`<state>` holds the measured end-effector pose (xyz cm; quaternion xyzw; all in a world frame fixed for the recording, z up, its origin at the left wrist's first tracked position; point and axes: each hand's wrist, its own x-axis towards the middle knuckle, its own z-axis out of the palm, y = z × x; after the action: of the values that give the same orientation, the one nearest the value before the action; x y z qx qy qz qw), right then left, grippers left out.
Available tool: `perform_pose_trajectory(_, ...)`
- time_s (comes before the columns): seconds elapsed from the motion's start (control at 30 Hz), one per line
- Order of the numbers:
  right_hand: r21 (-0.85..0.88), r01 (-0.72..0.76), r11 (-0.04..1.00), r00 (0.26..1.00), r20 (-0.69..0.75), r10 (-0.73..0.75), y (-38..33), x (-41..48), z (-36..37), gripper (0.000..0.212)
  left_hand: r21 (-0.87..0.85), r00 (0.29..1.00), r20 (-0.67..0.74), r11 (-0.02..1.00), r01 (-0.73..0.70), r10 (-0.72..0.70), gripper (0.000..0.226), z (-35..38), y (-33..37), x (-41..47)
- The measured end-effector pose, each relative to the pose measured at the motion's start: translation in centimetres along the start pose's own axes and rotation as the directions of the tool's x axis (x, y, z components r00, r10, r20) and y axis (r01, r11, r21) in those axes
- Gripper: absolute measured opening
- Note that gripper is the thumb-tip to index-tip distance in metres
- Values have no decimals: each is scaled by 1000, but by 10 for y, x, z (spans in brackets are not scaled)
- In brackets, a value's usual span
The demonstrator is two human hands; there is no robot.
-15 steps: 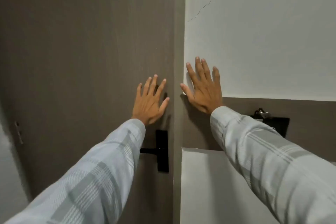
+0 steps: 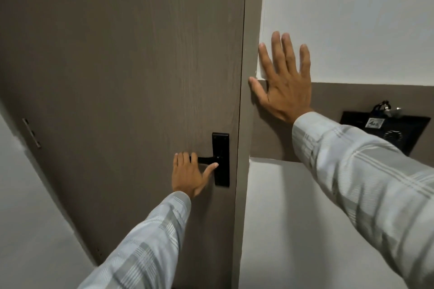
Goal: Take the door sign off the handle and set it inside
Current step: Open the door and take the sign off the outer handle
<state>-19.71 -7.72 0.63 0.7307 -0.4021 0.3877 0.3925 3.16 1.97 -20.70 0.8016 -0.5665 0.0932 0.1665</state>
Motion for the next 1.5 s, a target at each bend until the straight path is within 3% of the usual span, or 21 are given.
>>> perform_pose_trajectory(0.2, 9, -10, 1000, 1000, -13, 11, 0, 1, 1, 73, -298, 985, 126, 942, 154, -121, 64, 11, 13, -5)
perform_pose_trajectory(0.33, 1, -14, 1000, 1000, -5, 14, 0, -1, 0, 73, -542, 926, 303, 758, 362, -226, 74, 21, 32, -13)
perform_pose_trajectory(0.4, -7, -12, 1000, 1000, -4, 12, -1, -1, -1, 72, -583, 911, 358, 713, 389, -205, 79, 23, 33, -12)
perform_pose_trajectory(0.5, 3, -16, 1000, 1000, 17, 15, 1, 0, -3, 74, -563, 910, 385, 743, 362, -151, 84, 22, 26, -14)
perform_pose_trajectory(0.57, 11, -2, 1000, 1000, 24, 2, 2, 0, -2, 74, -511, 933, 330, 803, 306, -146, 79, 19, 17, -16)
perform_pose_trajectory(0.67, 28, -1, 1000, 999, 40, 0, 3, 1, -4, 75, -175, 997, 70, 984, 29, -17, 69, 5, -4, -17)
perform_pose_trajectory(0.73, 44, -1, 999, 999, 48, -1, 2, 0, -4, 75, 50, 996, 8, 995, -85, 85, 79, -10, -18, -15)
perform_pose_trajectory(0.83, 84, 7, 996, 998, 59, -12, 4, 0, -3, 76, 138, 989, 15, 979, -147, 147, 85, -23, -25, -19)
perform_pose_trajectory(0.97, 133, 7, 991, 997, 81, -18, 5, -5, -4, 76, 142, 995, 26, 985, -98, 95, 79, -33, -20, -33)
perform_pose_trajectory(1.2, 235, 124, 964, 991, 26, -134, 9, -30, -1, 66, 90, 996, 79, 995, 37, -44, 104, -52, -12, -61)
perform_pose_trajectory(1.37, 339, 255, 905, 967, -82, -242, 4, -64, 8, 65, 102, 994, 71, 992, 81, -88, 107, -61, -14, -82)
perform_pose_trajectory(1.5, 469, 316, 825, 948, -121, -294, -13, -96, 11, 73, 106, 984, 105, 986, 130, -141, 97, -66, -20, -103)
